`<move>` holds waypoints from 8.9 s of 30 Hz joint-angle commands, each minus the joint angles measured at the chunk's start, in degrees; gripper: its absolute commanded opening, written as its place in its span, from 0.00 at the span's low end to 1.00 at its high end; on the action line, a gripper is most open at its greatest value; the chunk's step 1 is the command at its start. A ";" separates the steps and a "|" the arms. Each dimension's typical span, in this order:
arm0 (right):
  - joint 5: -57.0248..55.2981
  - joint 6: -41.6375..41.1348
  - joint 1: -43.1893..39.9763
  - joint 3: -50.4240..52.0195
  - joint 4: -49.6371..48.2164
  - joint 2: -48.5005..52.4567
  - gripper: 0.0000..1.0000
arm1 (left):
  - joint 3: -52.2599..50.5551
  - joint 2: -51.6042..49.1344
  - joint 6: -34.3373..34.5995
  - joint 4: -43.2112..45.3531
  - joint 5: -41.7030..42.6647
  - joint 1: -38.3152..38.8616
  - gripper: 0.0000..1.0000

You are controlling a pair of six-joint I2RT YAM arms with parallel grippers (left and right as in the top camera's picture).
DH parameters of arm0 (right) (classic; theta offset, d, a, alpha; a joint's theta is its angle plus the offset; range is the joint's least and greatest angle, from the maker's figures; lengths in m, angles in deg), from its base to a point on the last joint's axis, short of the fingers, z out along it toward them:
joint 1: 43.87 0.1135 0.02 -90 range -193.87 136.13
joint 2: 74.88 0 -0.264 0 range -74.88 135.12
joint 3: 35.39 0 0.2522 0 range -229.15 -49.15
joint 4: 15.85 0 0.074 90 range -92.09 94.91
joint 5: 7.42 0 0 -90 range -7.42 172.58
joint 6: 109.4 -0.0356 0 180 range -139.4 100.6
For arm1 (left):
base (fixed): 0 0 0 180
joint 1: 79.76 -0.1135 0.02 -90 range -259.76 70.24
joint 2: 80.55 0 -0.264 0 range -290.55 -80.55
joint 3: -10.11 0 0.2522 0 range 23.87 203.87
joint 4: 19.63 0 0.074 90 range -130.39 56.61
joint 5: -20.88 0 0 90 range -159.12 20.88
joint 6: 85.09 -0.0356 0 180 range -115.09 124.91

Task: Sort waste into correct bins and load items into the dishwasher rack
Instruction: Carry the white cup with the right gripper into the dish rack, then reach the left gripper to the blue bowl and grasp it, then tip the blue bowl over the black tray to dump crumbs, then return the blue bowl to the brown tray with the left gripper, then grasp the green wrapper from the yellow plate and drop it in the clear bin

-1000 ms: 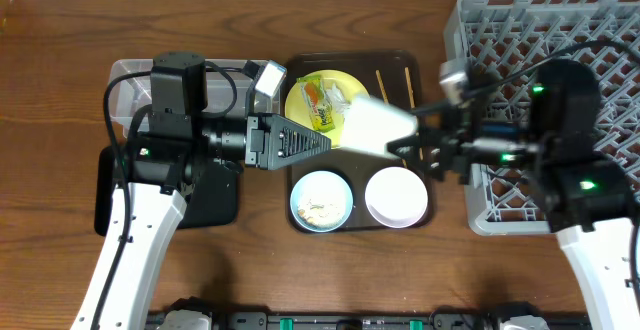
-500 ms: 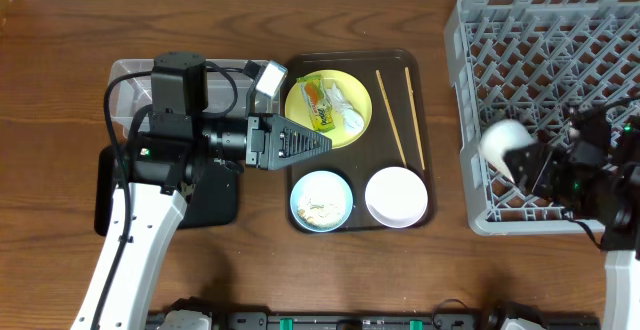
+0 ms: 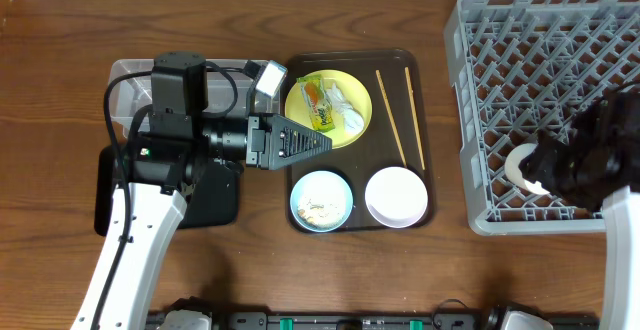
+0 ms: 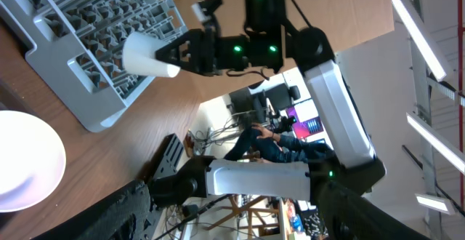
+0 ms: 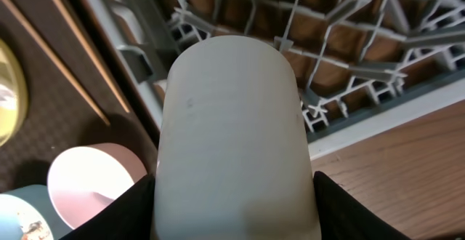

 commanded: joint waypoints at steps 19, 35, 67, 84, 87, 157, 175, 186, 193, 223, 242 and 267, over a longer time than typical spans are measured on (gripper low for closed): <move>10.69 1.75 1.46 -0.85 -6.91 2.99 0.77 | 1.11 0.07 -0.55 -0.52 -4.31 1.42 0.78; 36.15 4.81 1.46 -0.85 -14.51 -8.48 0.87 | 1.11 -7.26 0.96 -19.19 -82.47 32.28 0.71; 36.04 4.85 1.46 -0.79 -11.98 -8.41 0.88 | 1.11 -31.95 9.05 -10.73 -84.32 35.56 0.06; 35.43 4.83 1.46 -0.79 -11.80 -8.41 0.89 | 7.63 -7.74 4.28 -24.57 -65.20 15.21 0.06; 35.43 4.83 1.46 -0.79 -11.76 -8.41 0.89 | 7.63 -6.21 -1.60 -28.35 -54.75 3.54 0.06; 35.41 4.83 1.46 -0.79 -10.75 -8.41 0.90 | -3.50 -12.33 -35.67 -44.63 -17.20 -39.76 0.06; 34.80 4.79 1.46 -0.79 -11.74 -8.41 0.91 | -3.63 -4.61 6.56 -19.34 -84.21 23.61 0.06; 34.77 4.83 1.46 -0.79 -10.86 -8.41 0.91 | -2.75 -19.65 7.78 -9.86 -84.83 33.20 0.17; 34.49 4.83 1.46 -0.79 -10.88 -8.41 0.91 | 5.29 -19.43 1.05 -13.73 -90.07 32.63 0.48; 31.54 4.81 1.46 -0.79 -10.64 -8.41 0.92 | 11.56 -45.27 -12.57 7.63 -78.27 15.78 0.08; 31.56 4.79 1.46 -0.79 -10.36 -8.41 0.92 | 19.96 -30.56 -10.62 -15.50 -96.80 9.53 0.06; 31.54 4.83 1.46 -0.79 -8.31 -8.41 0.92 | 20.00 -37.44 -12.37 -8.81 -85.07 17.33 0.55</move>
